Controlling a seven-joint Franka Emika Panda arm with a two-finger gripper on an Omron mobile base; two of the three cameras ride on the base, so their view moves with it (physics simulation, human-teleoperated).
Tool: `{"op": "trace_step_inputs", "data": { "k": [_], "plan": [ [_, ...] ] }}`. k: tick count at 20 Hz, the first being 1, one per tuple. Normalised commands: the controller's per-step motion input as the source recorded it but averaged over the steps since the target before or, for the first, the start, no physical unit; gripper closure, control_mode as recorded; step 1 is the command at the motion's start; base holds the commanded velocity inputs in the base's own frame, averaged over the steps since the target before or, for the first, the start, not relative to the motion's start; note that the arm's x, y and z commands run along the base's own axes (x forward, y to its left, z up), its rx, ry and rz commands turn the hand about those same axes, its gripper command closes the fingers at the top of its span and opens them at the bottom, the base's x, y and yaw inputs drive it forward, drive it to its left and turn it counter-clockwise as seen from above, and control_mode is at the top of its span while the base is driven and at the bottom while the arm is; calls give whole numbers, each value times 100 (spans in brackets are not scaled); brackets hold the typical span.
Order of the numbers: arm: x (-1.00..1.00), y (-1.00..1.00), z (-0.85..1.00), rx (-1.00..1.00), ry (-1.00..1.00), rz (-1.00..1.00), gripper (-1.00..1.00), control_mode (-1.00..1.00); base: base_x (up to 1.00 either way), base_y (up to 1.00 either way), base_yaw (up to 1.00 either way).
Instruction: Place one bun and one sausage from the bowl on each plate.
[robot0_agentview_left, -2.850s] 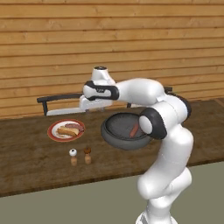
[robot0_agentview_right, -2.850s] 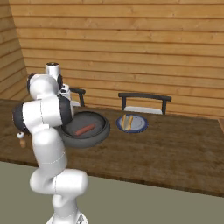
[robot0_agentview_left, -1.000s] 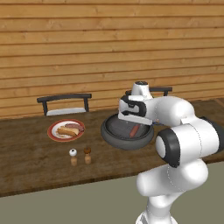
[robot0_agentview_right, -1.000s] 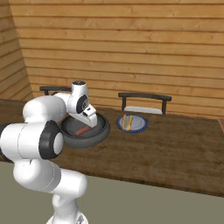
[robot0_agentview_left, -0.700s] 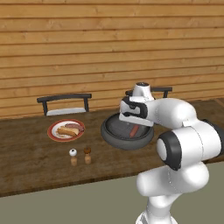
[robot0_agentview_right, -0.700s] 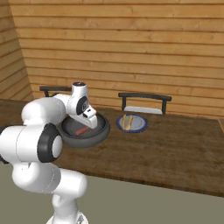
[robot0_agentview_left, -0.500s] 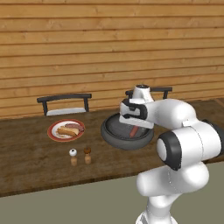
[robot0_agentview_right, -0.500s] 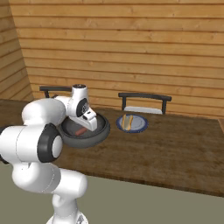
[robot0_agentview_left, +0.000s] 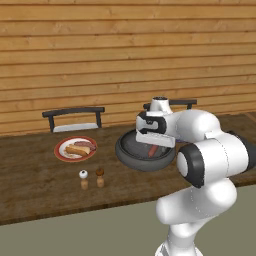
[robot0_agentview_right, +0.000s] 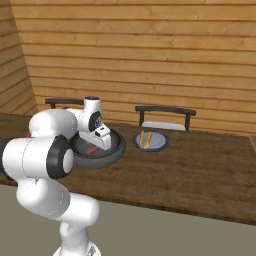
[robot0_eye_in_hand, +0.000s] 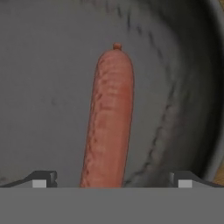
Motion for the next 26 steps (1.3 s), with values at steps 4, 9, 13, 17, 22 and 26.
{"op": "trace_step_inputs", "data": {
  "k": [4, 9, 13, 17, 22, 26],
  "plan": [
    [0, 0, -12, 0, 0, 0, -100, -100, 0, 0, 0],
    [0, 1, -4, 0, -3, 0, -100, -100, 0, 0, 0],
    [0, 0, -13, 0, 0, 0, -100, -100, 0, 0, 0],
    [0, 3, -36, 0, 0, 0, -100, -100, 0, 0, 0],
    [0, 13, -56, 0, 1, 0, -100, -100, 0, 0, 0],
    [0, 8, -50, 0, 0, 0, -100, -100, 0, 0, 0]
  ]
}}
